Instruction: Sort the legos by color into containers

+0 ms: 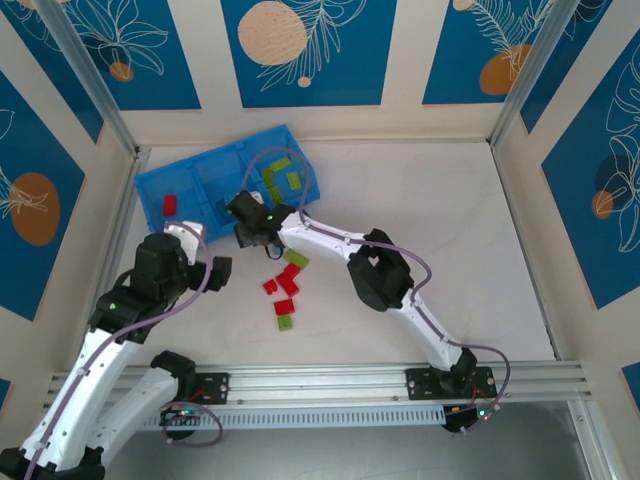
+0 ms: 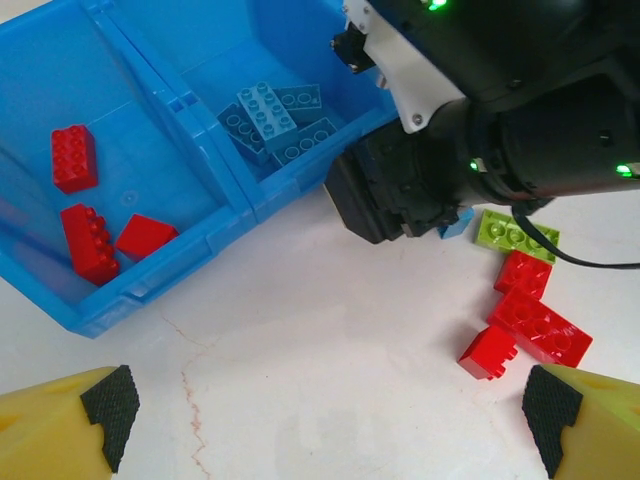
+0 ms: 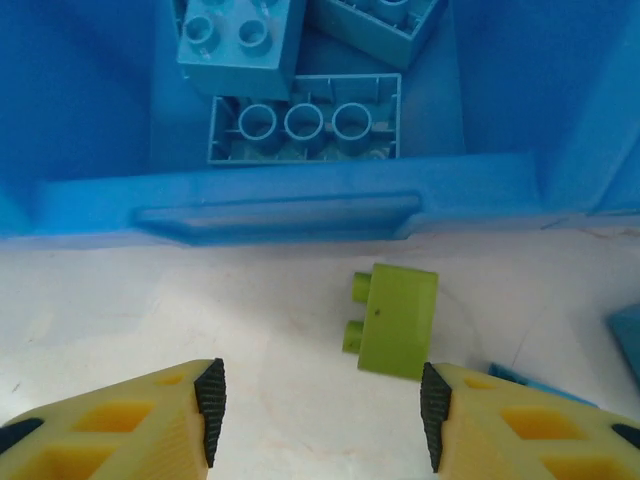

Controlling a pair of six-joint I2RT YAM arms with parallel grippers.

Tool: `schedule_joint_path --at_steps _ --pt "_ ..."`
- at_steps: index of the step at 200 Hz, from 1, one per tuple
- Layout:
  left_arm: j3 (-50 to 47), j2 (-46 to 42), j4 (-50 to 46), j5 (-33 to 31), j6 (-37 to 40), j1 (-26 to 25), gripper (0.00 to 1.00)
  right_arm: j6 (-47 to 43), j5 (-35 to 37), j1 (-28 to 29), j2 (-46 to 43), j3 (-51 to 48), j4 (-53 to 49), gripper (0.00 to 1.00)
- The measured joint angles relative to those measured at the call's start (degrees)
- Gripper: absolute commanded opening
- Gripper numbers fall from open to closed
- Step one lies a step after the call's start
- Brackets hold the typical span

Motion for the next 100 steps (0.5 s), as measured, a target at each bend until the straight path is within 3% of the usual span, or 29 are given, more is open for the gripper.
schedule_joint_path --at_steps 56,100 --pt "-0.09 -0.02 0.13 0.17 0.02 0.0 1.0 -0.42 -0.11 -0.85 5.97 8.48 -3.74 0.44" --pt "-0.09 -0.02 0.13 0.17 0.02 0.0 1.0 -0.44 -0.02 -1.05 6.38 9.77 -6.21 0.44"
